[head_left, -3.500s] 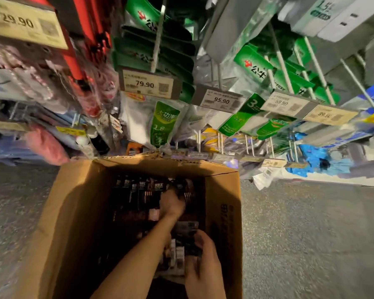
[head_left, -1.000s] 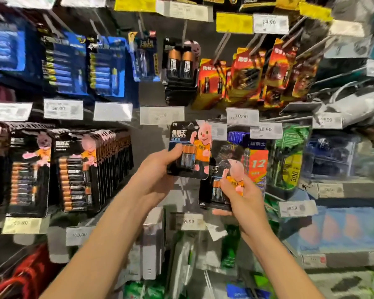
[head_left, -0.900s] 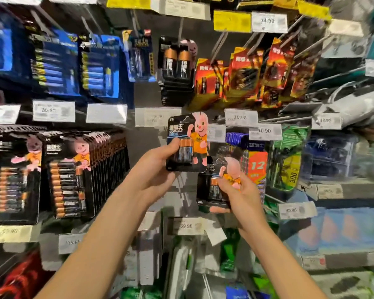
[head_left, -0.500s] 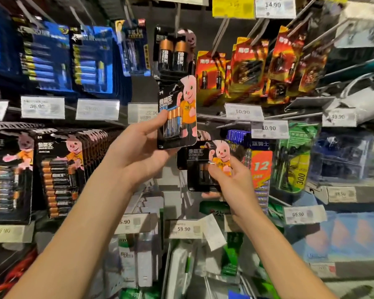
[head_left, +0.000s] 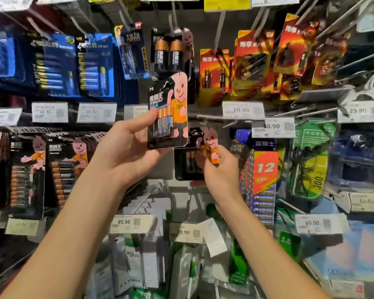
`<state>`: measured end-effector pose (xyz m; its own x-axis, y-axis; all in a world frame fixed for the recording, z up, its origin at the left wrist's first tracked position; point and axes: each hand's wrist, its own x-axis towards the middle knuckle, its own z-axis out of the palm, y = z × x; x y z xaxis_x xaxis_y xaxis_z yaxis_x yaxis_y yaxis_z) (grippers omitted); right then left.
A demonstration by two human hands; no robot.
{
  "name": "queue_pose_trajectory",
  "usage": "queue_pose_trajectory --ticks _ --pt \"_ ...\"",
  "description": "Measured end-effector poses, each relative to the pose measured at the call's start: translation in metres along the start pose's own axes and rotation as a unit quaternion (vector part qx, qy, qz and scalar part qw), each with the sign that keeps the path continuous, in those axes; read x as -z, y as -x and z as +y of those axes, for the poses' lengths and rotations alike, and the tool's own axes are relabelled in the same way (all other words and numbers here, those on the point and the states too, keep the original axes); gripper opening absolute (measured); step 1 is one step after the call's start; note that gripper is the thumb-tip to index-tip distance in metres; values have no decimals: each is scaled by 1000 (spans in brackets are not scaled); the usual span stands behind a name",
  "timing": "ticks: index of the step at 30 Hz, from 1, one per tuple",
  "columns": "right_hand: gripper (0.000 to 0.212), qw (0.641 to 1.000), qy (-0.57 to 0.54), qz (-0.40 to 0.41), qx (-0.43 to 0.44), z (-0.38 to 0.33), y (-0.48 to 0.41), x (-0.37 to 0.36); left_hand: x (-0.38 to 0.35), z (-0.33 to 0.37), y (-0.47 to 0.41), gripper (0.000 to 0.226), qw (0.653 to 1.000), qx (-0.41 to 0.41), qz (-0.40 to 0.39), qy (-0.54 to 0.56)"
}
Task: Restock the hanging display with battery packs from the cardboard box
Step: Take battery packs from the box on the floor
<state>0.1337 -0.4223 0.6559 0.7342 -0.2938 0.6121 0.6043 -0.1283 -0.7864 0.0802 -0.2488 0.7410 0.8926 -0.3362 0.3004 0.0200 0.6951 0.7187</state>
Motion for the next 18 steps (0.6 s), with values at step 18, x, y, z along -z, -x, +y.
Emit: queue_pose_trajectory --ticks 18 --pt "17 988 -59 30 -142 27 -42 -15 -4 -8 0 44 998 -34 25 -37"
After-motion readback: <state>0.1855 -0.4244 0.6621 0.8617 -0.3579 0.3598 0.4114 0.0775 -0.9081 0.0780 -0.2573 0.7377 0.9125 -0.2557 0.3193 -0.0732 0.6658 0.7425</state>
